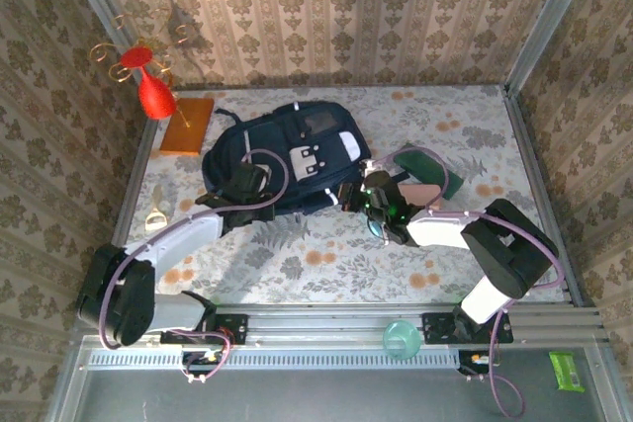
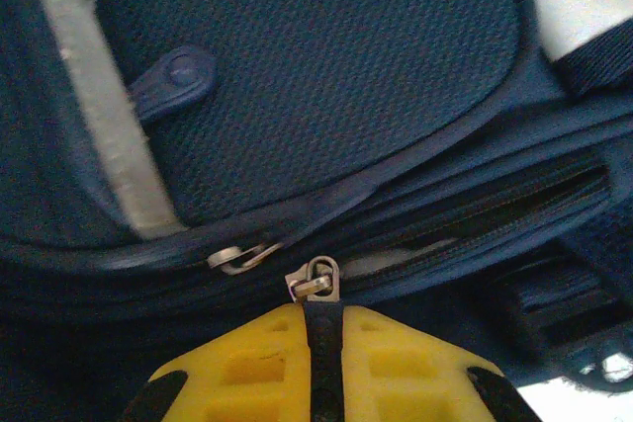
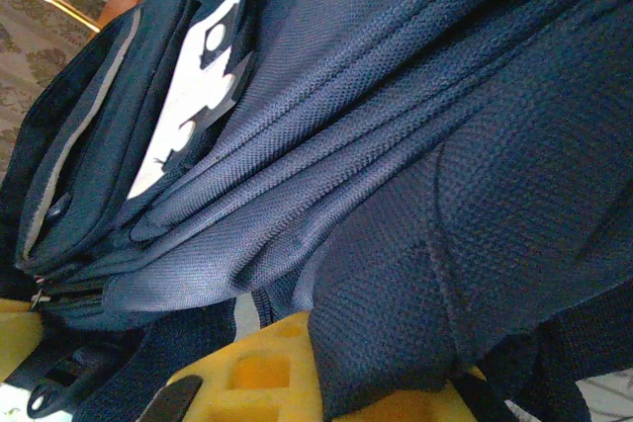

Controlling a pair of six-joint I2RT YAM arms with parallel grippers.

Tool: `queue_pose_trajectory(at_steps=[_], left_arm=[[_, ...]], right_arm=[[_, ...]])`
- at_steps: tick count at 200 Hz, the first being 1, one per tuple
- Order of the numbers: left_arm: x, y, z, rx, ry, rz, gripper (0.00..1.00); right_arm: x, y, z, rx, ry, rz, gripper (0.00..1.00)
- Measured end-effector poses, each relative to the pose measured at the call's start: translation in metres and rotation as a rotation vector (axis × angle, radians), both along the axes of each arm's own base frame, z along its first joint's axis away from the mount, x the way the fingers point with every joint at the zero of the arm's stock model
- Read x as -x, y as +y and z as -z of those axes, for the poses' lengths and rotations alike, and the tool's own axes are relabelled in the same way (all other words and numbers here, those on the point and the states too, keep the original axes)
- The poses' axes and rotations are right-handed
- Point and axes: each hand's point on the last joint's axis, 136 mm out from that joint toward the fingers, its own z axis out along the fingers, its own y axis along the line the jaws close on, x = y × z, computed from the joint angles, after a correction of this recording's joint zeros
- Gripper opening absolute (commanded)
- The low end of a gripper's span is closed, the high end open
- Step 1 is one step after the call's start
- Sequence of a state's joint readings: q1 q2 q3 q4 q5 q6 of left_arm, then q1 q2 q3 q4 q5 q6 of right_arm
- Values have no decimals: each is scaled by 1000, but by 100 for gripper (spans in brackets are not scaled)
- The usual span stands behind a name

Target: Pack the student bag

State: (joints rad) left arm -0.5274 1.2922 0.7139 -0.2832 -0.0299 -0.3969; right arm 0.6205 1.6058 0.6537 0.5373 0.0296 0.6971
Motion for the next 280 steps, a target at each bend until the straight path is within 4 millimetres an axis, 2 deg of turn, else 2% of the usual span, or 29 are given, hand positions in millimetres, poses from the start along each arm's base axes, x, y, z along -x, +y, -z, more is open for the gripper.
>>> queue_pose_trajectory(at_steps=[21,42,66,90,121,142,161,185,227,259,280], left_arm=[[2,4,2,-1,0,13,0],[4,1,-2,20,-11,39,0],[4,-9,-11,76,-29,72,0],[6,-14,-18,121,-37,90,0],[7,-17,-19,139,-34,103,0],[7,-17,-20,142,-33,106,0],[7,-18,-18,135,-26,109,0],[7,-18,-12,124,-12,112,0],[7,-18,-10,123,-12,113,0],[8,-17,-3,130,-23,114,0],[10,-19,-1,138,-33,122,0]], right_arm=[[-12,-5,-1,10,8,4,0],[-27,-11,3,31,32,9,2],[-47,-17,4,65,57,17,12],[-61,-23,2,101,71,26,27],[-59,-25,2,168,88,3,39],[-51,-32,1,220,104,-1,41],[-44,-33,-12,247,87,-8,43],[-31,-19,-23,277,66,-46,45],[-11,24,-32,243,60,-158,54],[-10,57,-38,212,57,-204,60],[-13,67,-31,188,88,-191,64]])
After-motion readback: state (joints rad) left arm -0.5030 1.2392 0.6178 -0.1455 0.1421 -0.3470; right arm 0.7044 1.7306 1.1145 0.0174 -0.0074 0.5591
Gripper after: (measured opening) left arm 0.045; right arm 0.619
